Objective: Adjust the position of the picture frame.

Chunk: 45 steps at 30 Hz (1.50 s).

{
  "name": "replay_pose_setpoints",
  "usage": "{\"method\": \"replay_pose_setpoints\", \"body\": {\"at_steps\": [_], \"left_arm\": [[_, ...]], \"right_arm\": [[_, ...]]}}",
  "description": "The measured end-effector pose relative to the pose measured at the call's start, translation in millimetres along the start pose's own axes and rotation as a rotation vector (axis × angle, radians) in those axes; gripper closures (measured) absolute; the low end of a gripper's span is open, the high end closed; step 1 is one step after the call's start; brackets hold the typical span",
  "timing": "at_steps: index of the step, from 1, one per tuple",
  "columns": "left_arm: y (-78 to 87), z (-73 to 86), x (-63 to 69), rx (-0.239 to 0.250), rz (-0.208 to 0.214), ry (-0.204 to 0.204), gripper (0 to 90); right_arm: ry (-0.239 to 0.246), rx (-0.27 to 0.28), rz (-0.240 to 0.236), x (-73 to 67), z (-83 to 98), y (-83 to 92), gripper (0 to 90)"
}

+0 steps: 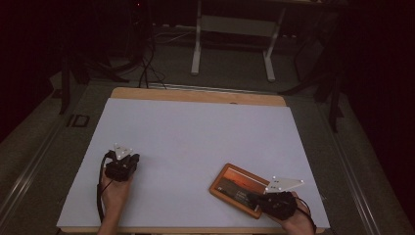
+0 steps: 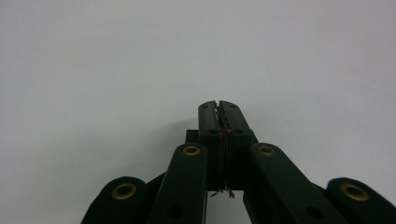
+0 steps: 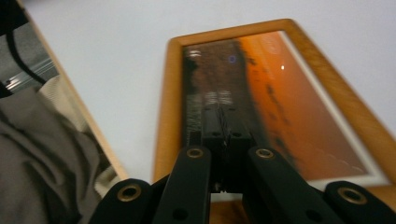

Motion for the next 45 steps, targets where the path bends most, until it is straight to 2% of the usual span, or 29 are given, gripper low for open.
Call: {"method": "replay_pose_setpoints", "body": {"at_steps": [3, 9, 13, 15, 20, 26, 32, 40, 45], "left_arm": [[0.2, -0.2, 0.1, 0.005, 0.001, 0.000, 88.6], [0.1, 0.1, 0.6, 0.001, 0.001, -0.005, 88.5], [0.2, 0.2, 0.7, 0.001, 0.002, -0.006, 88.5], [0.3, 0.3, 0.7, 0.000, 0.002, -0.007, 88.4], [-0.2, 0.8, 1.0, -0.003, 0.003, -0.008, 88.4], [-0.4, 1.2, 1.7, -0.005, 0.005, -0.009, 88.4], [-0.8, 1.6, 1.5, -0.008, 0.005, -0.010, 88.3], [-1.3, 2.2, 1.7, -0.014, 0.007, -0.014, 88.4], [-1.3, 2.2, 1.7, -0.014, 0.007, -0.014, 88.4]], "right_arm": [[0.023, -0.008, -0.025, -11.2, 0.6, -4.9, 90.0], [0.037, -0.001, -0.060, -23.5, 0.2, -4.2, 90.0], [0.072, -0.031, -0.065, -33.3, 5.3, -5.8, 90.0], [0.093, -0.062, -0.049, -35.1, 10.4, -7.3, 90.0], [0.085, -0.055, -0.054, -32.4, 14.0, -2.2, 90.0], [0.115, -0.067, -0.048, -32.5, 15.0, 1.3, 90.0], [0.174, -0.100, -0.023, -31.5, 13.6, 3.4, 90.0], [0.181, -0.103, -0.002, -22.5, 12.8, 11.8, 90.0], [0.166, -0.084, 0.016, -16.4, 10.6, 20.3, 90.0]]}}
Point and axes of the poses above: each handheld gripper's, and its own axes: y roughly backward along the jaws, z roughly out of its underside, x roughly to its right, the point moved 5 cm from there along -y, roughly forward along the jaws, and after that the axes turned 9 degrees about x, right-handed, at the moved point
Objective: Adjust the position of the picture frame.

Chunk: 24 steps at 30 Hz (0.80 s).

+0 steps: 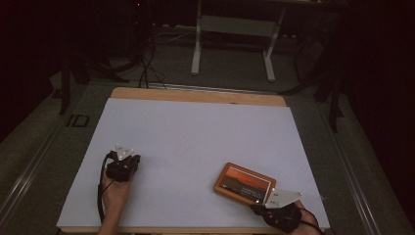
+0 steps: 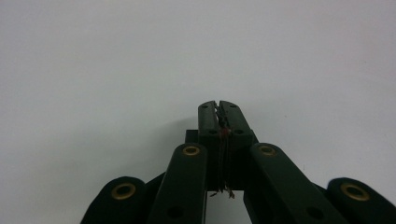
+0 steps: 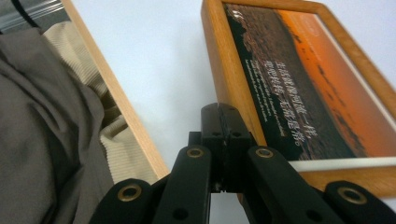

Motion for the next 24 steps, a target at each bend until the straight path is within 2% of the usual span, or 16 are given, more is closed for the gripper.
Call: {"method": "replay_pose_setpoints", "body": {"at_steps": [3, 8, 13, 16, 19, 20, 24], "left_arm": [[-0.4, 0.1, 0.1, -0.002, -0.001, 0.000, 88.4], [-0.8, 0.2, 1.0, -0.003, 0.001, -0.001, 88.4], [-0.4, 0.1, 0.5, -0.001, -0.001, 0.001, 88.4], [-0.6, 0.3, -0.1, -0.004, -0.002, 0.002, 88.4], [-1.4, 0.5, 0.5, -0.004, -0.001, 0.003, 88.4], [-1.4, 0.5, 0.9, -0.004, 0.000, 0.001, 88.4], [-1.7, 0.7, 1.7, -0.008, 0.001, -0.001, 88.4]], "right_arm": [[-0.008, 0.004, 0.007, 0.2, 2.2, 3.5, 90.0], [-0.010, -0.006, -0.026, -8.0, 8.6, -0.2, 90.0], [-0.003, 0.003, -0.011, -10.7, 10.8, 0.6, 90.0], [0.002, -0.004, -0.019, -13.3, 13.2, 2.9, 90.0], [0.011, -0.047, -0.006, -15.5, 24.8, 2.4, 90.0], [-0.016, -0.046, -0.011, -13.3, 30.8, 1.9, 90.0], [-0.033, -0.045, -0.006, -10.3, 34.7, 3.1, 90.0]]}}
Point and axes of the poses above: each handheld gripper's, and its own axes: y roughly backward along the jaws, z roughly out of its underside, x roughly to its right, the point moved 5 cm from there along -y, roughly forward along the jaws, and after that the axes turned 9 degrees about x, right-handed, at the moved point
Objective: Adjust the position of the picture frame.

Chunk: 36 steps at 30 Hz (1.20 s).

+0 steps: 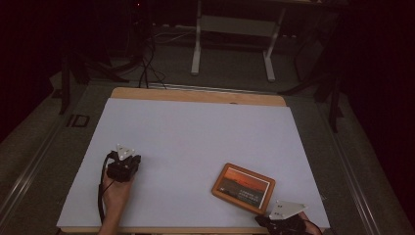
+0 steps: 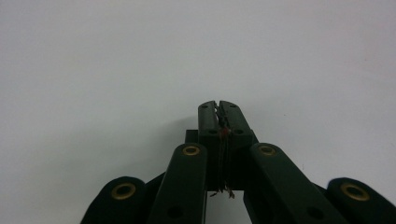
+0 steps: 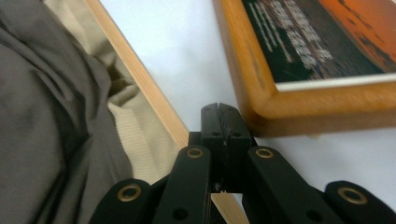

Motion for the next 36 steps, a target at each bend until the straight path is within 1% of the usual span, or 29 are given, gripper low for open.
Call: {"method": "replay_pose_setpoints", "body": {"at_steps": [2, 4, 9, 13, 16, 18, 19, 20, 25, 27, 30, 33, 36], "left_arm": [[-0.4, 0.2, 0.1, -0.001, 0.000, 0.000, 88.3], [-0.3, 0.0, 0.2, 0.000, -0.001, 0.000, 88.3], [-0.2, 0.2, -0.4, -0.001, 0.003, 0.001, 88.4], [0.1, 0.1, -0.5, 0.000, 0.002, 0.002, 88.3], [-0.2, 0.2, -0.6, -0.001, 0.003, 0.002, 88.3], [-0.2, 0.2, -0.5, -0.002, 0.004, 0.002, 88.3], [-0.2, 0.2, -0.5, -0.001, 0.004, 0.002, 88.3], [-0.3, 0.3, -0.6, -0.001, 0.004, 0.002, 88.3], [-0.8, 0.4, 0.3, -0.004, 0.005, 0.000, 88.3], [-0.6, 0.3, 0.6, -0.003, 0.005, -0.001, 88.3], [-0.9, 0.6, 0.6, -0.006, 0.006, -0.002, 88.3], [-1.5, 0.5, 1.8, -0.006, 0.014, 0.001, 88.3], [-1.2, 0.0, 3.7, -0.003, 0.029, 0.004, 88.3]], "right_arm": [[-0.012, 0.007, -0.009, 1.9, 0.6, 0.7, 90.0], [-0.009, 0.005, -0.015, 2.9, 0.5, 0.9, 90.0], [-0.003, 0.005, -0.014, 5.4, 0.5, 1.5, 90.0], [-0.011, 0.004, -0.012, 8.8, 2.3, 1.0, 90.0], [-0.016, -0.008, 0.006, 12.3, 4.6, -0.6, 90.0], [-0.016, -0.028, 0.033, 17.2, 7.4, -3.8, 90.0], [-0.034, -0.028, 0.044, 21.9, 8.9, -5.3, 90.0], [-0.034, -0.028, 0.044, 21.9, 8.9, -5.3, 90.0], [-0.058, -0.022, 0.053, 30.4, 9.5, -4.4, 90.0], [-0.079, -0.015, 0.061, 35.7, 10.6, -4.1, 90.0], [-0.095, -0.012, 0.066, 41.8, 11.8, -3.3, 90.0], [-0.103, -0.021, 0.079, 48.2, 12.7, -3.0, 90.0], [-0.125, -0.019, 0.089, 55.9, 13.7, -3.3, 90.0]]}}
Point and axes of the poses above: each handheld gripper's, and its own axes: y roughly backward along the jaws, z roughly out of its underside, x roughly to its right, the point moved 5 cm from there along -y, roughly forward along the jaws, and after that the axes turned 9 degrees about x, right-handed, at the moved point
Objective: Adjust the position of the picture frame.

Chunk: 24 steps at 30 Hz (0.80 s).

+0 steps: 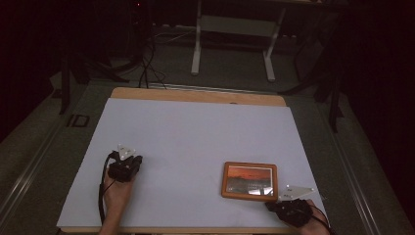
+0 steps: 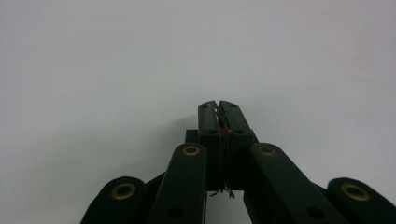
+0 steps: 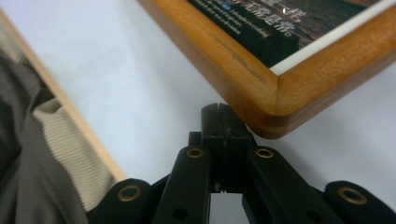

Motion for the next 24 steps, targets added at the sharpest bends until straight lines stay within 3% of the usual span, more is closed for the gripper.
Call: {"method": "replay_pose_setpoints", "body": {"at_steps": [3, 4, 7, 10, 11, 12, 13, 16, 24], "left_arm": [[-0.3, -0.6, 2.1, 0.004, 0.012, 0.002, 88.3], [-1.0, -1.2, 7.2, 0.000, 0.021, -0.015, 88.3], [-1.4, -2.6, 12.8, 0.001, 0.037, -0.022, 88.3], [-1.7, -6.5, 24.3, 0.007, 0.064, -0.057, 88.3], [-2.0, -9.2, 33.7, 0.012, 0.091, -0.077, 88.3], [-2.0, -9.2, 33.7, 0.012, 0.091, -0.077, 88.3], [-1.8, -12.2, 42.5, 0.021, 0.113, -0.103, 88.3], [-1.8, -16.2, 52.1, 0.032, 0.145, -0.125, 88.3], [-3.1, -18.8, 60.7, 0.036, 0.173, -0.137, 88.3]], "right_arm": [[-0.020, 0.005, 0.002, 5.5, -0.1, -0.3, 90.0], [-0.050, 0.010, 0.014, 14.1, -0.6, -0.4, 90.0], [-0.067, 0.002, 0.046, 22.6, -2.3, -2.1, 90.0], [-0.083, -0.007, 0.063, 29.9, -4.6, -5.1, 90.0], [-0.092, -0.008, 0.067, 32.5, -5.6, -6.2, 90.0], [-0.092, -0.008, 0.067, 32.5, -5.6, -6.2, 90.0], [-0.114, -0.008, 0.077, 37.9, -7.9, -8.0, 90.0], [-0.141, -0.004, 0.093, 47.2, -11.4, -10.9, 90.0], [-0.167, -0.008, 0.135, 63.6, -18.5, -17.2, 90.0]]}}
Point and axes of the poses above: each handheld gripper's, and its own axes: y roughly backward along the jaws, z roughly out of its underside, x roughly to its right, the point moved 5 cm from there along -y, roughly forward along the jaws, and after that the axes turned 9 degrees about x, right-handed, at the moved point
